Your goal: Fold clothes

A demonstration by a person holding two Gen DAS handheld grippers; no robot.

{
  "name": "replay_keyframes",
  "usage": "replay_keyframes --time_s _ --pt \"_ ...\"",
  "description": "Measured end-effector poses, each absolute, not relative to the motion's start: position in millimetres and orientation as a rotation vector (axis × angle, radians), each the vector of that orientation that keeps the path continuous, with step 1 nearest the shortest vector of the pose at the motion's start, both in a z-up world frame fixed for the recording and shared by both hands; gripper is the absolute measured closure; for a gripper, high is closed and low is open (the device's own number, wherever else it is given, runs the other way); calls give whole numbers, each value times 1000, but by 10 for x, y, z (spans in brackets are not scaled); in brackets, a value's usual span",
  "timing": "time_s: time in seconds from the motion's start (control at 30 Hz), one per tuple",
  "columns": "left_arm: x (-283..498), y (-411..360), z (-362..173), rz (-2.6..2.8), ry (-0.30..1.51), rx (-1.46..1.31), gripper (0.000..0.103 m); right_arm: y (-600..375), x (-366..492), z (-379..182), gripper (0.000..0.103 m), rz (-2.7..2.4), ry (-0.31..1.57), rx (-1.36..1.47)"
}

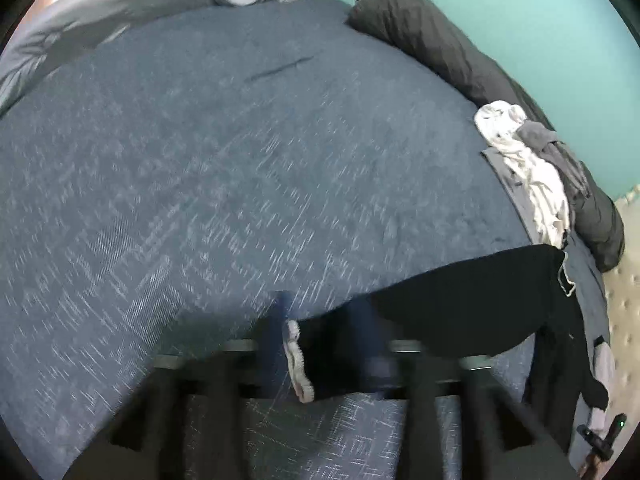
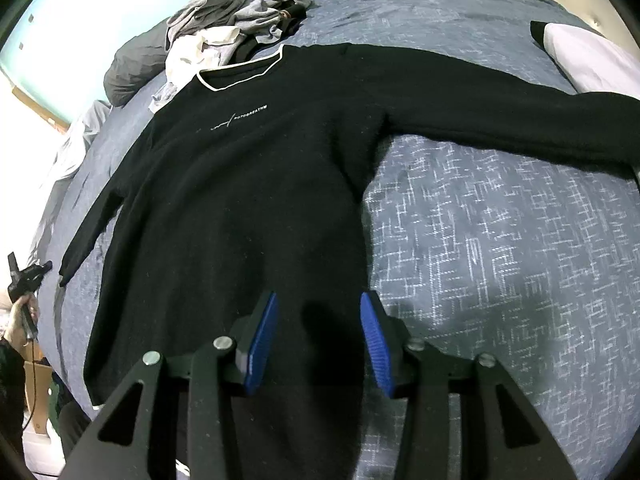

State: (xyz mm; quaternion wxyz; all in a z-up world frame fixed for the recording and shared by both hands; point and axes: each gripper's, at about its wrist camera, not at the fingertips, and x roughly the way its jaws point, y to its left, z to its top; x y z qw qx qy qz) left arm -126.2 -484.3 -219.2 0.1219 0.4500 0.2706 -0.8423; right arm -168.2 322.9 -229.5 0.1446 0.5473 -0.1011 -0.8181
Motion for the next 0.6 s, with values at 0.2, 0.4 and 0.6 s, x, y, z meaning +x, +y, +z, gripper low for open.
replay_keyframes --time_s 0.2,0.4,0.6 --pt "-1274 -4731 -2409 -2456 794 1379 43 3168 -1663 -2319 59 -2345 -260 1584" --pt "-1262 -4747 -2555 -2437 811 1378 66 3182 -1646 -2341 59 -2341 -268 1592" --pt "-1281 -4716 -2464 -2483 744 1356 97 3226 -1639 -2379 59 -2342 -275 1608"
